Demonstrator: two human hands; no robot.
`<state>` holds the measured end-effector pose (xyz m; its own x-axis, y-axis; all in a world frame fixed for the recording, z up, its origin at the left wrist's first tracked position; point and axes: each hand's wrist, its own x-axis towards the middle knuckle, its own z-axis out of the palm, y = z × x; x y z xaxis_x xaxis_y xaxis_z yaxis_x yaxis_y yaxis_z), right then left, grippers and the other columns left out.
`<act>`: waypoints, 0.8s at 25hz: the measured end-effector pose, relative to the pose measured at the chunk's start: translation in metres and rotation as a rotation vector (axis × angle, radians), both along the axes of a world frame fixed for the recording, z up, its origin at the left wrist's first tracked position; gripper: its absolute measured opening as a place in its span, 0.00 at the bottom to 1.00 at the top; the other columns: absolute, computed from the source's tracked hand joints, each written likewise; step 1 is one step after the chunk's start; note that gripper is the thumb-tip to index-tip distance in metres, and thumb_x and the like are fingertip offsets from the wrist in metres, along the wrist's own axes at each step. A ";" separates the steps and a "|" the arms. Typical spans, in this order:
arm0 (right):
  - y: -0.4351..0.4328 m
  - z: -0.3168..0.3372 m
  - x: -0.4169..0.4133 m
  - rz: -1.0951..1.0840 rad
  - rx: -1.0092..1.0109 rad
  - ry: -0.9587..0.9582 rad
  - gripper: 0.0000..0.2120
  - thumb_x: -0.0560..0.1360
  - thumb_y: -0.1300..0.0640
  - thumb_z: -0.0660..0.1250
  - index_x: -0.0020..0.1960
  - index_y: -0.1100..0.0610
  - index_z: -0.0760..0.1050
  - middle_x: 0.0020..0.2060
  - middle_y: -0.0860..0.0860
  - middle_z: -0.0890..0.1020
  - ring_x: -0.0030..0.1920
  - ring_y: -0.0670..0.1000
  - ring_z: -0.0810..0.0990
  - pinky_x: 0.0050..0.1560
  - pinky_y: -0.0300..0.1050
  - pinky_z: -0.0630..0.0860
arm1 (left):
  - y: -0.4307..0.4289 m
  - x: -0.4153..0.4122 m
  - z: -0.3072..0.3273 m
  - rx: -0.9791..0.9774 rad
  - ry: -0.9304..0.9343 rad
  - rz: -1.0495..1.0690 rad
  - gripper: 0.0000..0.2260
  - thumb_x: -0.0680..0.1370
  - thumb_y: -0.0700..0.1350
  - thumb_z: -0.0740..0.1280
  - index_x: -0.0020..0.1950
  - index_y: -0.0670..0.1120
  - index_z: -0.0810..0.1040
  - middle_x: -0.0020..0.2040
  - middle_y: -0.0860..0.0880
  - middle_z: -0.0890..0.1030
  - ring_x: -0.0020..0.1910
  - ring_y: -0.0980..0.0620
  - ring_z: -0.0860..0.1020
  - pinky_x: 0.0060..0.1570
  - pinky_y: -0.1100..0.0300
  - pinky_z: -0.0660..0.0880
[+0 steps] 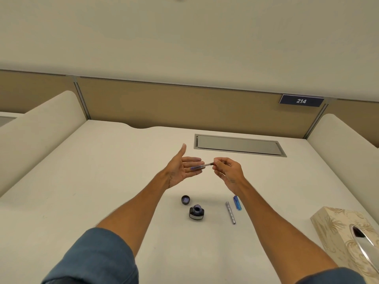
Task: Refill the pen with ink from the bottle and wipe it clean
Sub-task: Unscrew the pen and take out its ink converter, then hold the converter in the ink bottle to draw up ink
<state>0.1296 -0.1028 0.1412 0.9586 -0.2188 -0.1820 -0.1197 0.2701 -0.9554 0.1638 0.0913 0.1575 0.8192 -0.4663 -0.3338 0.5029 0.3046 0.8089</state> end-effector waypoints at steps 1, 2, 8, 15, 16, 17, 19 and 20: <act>-0.001 0.002 0.001 0.011 -0.012 -0.013 0.04 0.75 0.63 0.69 0.49 0.61 0.79 0.40 0.55 0.82 0.39 0.51 0.81 0.43 0.41 0.80 | 0.000 0.000 -0.001 0.044 -0.030 -0.017 0.28 0.79 0.59 0.62 0.57 0.33 0.78 0.55 0.34 0.82 0.55 0.38 0.82 0.58 0.47 0.78; -0.001 0.004 0.003 0.027 -0.035 -0.027 0.04 0.75 0.63 0.68 0.50 0.61 0.78 0.40 0.55 0.82 0.39 0.51 0.81 0.44 0.41 0.80 | 0.000 -0.001 -0.002 0.094 -0.072 -0.039 0.22 0.79 0.54 0.64 0.57 0.33 0.78 0.55 0.34 0.82 0.54 0.39 0.82 0.58 0.48 0.79; -0.003 0.009 0.009 0.153 -0.174 -0.092 0.08 0.75 0.63 0.69 0.53 0.63 0.78 0.42 0.55 0.83 0.41 0.51 0.83 0.42 0.39 0.79 | -0.002 -0.006 -0.010 0.333 -0.274 -0.094 0.10 0.77 0.38 0.68 0.57 0.36 0.79 0.52 0.36 0.84 0.47 0.42 0.84 0.53 0.53 0.81; -0.003 0.007 0.012 0.260 -0.260 -0.134 0.10 0.73 0.63 0.71 0.53 0.64 0.78 0.43 0.56 0.84 0.43 0.52 0.84 0.42 0.38 0.81 | -0.007 -0.014 -0.020 0.364 -0.290 -0.100 0.12 0.75 0.34 0.70 0.58 0.35 0.80 0.51 0.38 0.84 0.49 0.42 0.84 0.50 0.52 0.82; -0.004 0.007 0.012 0.270 -0.259 -0.136 0.09 0.73 0.64 0.71 0.53 0.64 0.78 0.43 0.57 0.83 0.43 0.53 0.84 0.42 0.39 0.81 | -0.008 -0.016 -0.021 0.368 -0.287 -0.100 0.12 0.75 0.34 0.70 0.58 0.35 0.79 0.50 0.39 0.84 0.49 0.43 0.84 0.50 0.53 0.82; -0.005 0.006 0.012 0.281 -0.261 -0.139 0.09 0.73 0.64 0.71 0.53 0.64 0.78 0.43 0.57 0.83 0.43 0.53 0.84 0.43 0.39 0.81 | -0.010 -0.018 -0.022 0.371 -0.283 -0.094 0.12 0.75 0.34 0.70 0.58 0.35 0.79 0.50 0.39 0.84 0.48 0.43 0.84 0.49 0.54 0.82; -0.005 0.004 0.011 0.307 -0.283 -0.147 0.08 0.73 0.63 0.71 0.52 0.63 0.79 0.44 0.58 0.83 0.44 0.54 0.84 0.44 0.40 0.82 | -0.012 -0.022 -0.025 0.368 -0.277 -0.067 0.13 0.74 0.33 0.70 0.58 0.35 0.79 0.48 0.40 0.85 0.47 0.44 0.85 0.48 0.55 0.82; -0.005 0.004 0.011 0.323 -0.304 -0.150 0.08 0.73 0.63 0.71 0.51 0.63 0.79 0.45 0.58 0.83 0.44 0.54 0.84 0.44 0.40 0.82 | -0.012 -0.024 -0.026 0.365 -0.273 -0.049 0.13 0.74 0.32 0.70 0.58 0.35 0.79 0.48 0.40 0.85 0.47 0.44 0.85 0.47 0.55 0.82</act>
<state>0.1407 -0.1082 0.1450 0.9972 0.0735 -0.0097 -0.0058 -0.0531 -0.9986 0.1396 0.0792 0.1312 0.8801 -0.3986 -0.2581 0.2628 -0.0437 0.9639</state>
